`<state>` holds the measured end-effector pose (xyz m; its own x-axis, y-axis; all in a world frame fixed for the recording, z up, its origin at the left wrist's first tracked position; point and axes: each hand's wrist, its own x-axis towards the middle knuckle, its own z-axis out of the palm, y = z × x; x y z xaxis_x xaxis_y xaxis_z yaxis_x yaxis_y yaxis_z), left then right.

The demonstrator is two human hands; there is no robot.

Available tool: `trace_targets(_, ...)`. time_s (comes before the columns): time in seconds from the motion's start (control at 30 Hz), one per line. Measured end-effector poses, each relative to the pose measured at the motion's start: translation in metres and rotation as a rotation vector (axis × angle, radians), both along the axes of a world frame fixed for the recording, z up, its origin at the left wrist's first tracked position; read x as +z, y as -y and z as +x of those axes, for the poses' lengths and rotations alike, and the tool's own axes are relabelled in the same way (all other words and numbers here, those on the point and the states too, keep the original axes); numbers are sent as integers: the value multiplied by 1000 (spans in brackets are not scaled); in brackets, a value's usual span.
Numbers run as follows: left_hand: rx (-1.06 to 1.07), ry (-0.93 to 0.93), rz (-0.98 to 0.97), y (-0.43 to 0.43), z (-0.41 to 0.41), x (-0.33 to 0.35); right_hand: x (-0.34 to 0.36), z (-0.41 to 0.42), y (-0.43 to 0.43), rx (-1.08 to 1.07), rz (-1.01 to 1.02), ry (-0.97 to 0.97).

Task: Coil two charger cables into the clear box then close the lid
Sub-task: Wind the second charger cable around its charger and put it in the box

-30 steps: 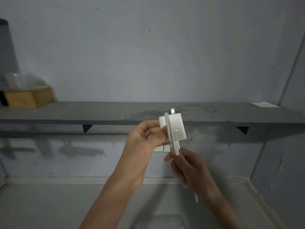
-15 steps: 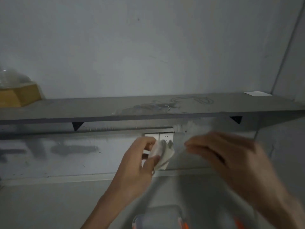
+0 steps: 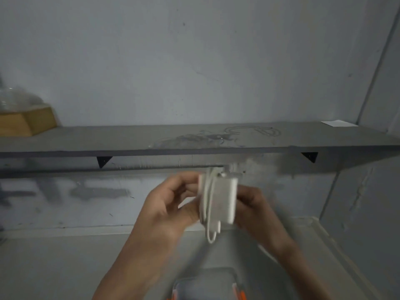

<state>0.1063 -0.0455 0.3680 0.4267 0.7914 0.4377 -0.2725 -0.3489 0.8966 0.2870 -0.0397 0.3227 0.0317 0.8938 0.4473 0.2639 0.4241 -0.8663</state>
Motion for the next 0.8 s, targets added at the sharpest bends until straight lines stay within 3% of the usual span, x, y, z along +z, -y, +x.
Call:
trace_targets(0.07, 110, 112, -83, -14, 4, -6, -17, -18, 8, -59, -33, 15)
trace_targets(0.17, 304, 190, -170, -36, 8, -13, -32, -45, 29, -120, -51, 197)
trace_targets(0.27, 464, 94, -142, -56, 7, -25, -32, -56, 49, -116, -110, 316)
trace_targets(0.33, 538, -23, -57, -65, 4, -36, -25, -50, 62, -145, -81, 498)
trace_targets(0.43, 543, -246, 62, -62, -2, -46, 2, -28, 73, -287, 178, 873)
trace_targets(0.53, 370, -361, 83, -40, -6, -53, 36, 0, 75, -363, 507, 983)
trace_targets(0.6, 231, -375, 109, -16, -7, -55, 61, 16, 71, -347, 609, 1049)
trace_targets(0.7, 84, -316, 206, 16, -11, -47, 79, 29, 59, -297, 555, 949)
trace_targets(0.8, -13, -190, 113, 30, -16, -31, 59, 27, 44, -39, 383, 560)
